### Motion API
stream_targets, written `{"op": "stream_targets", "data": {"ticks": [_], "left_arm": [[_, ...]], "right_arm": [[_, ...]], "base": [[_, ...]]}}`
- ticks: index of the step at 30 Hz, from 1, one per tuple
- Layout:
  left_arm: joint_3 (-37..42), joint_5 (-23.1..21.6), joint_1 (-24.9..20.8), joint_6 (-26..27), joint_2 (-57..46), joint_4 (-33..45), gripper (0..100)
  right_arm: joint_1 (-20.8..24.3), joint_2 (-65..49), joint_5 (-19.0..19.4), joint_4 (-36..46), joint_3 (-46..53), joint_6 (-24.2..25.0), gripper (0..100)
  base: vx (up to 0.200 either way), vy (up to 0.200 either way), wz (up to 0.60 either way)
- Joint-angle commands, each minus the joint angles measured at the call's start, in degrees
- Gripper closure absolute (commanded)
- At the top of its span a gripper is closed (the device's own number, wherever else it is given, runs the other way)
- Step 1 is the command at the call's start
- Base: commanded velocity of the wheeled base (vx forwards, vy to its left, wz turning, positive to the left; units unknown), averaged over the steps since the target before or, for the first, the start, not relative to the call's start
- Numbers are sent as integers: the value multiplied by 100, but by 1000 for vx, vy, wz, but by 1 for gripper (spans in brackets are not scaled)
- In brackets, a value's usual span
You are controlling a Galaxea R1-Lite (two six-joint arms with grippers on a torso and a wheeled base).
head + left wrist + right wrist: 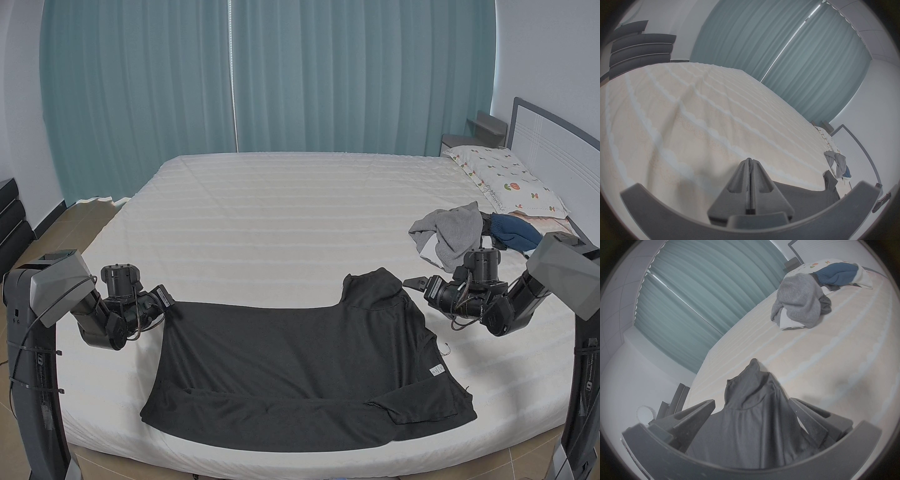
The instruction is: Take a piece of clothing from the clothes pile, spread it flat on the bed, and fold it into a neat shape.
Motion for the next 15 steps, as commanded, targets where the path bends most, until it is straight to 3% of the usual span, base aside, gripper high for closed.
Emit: {"op": "stream_targets", "data": {"ticks": [1,15], "left_arm": [[-31,34,14,-7,-38,-9,100],[-13,69,5,-7,-3,-18,100]], "right_arm": [[-80,889,56,621,-1176,-252,0],[-124,1469,259,586,-1914,-269,0]], "base": [[0,0,0],[0,0,0]]}}
